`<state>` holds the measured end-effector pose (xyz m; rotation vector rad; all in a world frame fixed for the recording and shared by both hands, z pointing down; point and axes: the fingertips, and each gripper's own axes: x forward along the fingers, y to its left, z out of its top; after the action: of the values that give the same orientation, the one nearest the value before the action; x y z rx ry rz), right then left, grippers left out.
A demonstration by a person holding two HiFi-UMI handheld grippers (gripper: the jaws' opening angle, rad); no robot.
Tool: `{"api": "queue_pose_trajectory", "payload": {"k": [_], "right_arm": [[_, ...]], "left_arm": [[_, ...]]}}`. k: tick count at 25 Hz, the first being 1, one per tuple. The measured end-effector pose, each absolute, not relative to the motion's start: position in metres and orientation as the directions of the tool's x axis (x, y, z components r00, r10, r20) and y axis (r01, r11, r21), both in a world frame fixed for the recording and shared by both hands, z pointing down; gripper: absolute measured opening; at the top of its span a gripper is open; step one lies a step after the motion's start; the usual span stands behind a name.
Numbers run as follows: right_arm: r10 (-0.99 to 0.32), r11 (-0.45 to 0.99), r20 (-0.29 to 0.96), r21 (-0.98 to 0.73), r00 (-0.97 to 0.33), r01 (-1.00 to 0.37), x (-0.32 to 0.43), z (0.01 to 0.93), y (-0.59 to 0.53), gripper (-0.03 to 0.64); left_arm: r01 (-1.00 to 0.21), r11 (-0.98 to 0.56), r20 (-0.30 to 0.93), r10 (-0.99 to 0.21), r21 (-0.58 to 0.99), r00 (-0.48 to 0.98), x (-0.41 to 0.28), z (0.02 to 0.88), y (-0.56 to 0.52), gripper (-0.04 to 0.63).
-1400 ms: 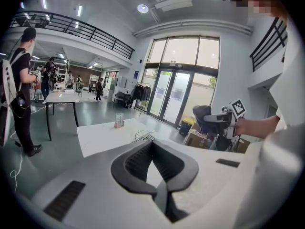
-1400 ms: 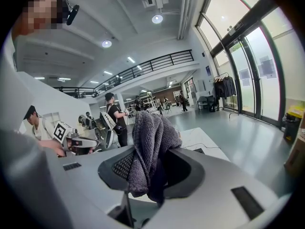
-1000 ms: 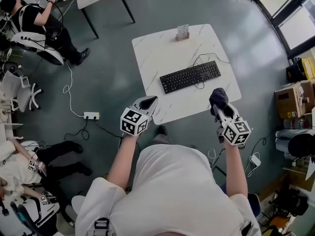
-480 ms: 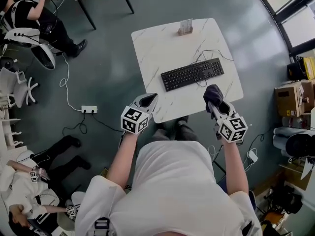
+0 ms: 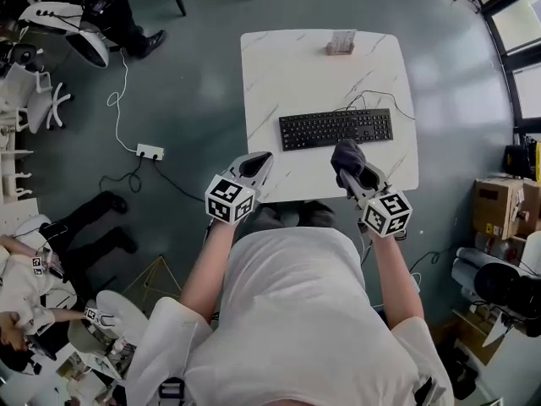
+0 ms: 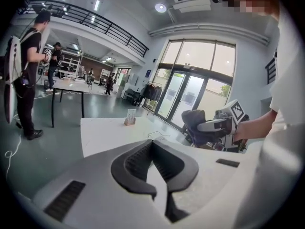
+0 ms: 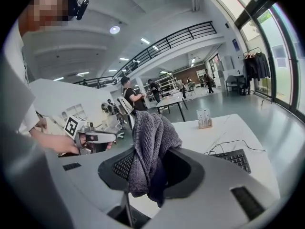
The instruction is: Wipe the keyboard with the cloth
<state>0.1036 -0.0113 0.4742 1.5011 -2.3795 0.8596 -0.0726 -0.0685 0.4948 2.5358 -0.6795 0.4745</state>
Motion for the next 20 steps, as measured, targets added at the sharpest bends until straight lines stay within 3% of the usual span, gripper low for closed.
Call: {"api": "queue_pose_trajectory", "payload": {"k": [8, 20], "right_arm": [[-0.638, 0.426, 0.501, -0.402, -0.584, -0.81, 0.102, 0.511, -0.044, 0.153], [-0.316, 0.64, 0.619, -0.42, -0.719, -0.643, 0.052, 0.601, -0.071, 0.153]], "left_arm": [[-0.647, -0.653, 0.486, -0.449, 0.394, 0.75, -0.067, 0.53, -0.073, 0.006], [-0.75, -0.478, 0.576, -0.483, 0.457, 0.659, -0.065, 0.593, -0.064, 0.006]]}}
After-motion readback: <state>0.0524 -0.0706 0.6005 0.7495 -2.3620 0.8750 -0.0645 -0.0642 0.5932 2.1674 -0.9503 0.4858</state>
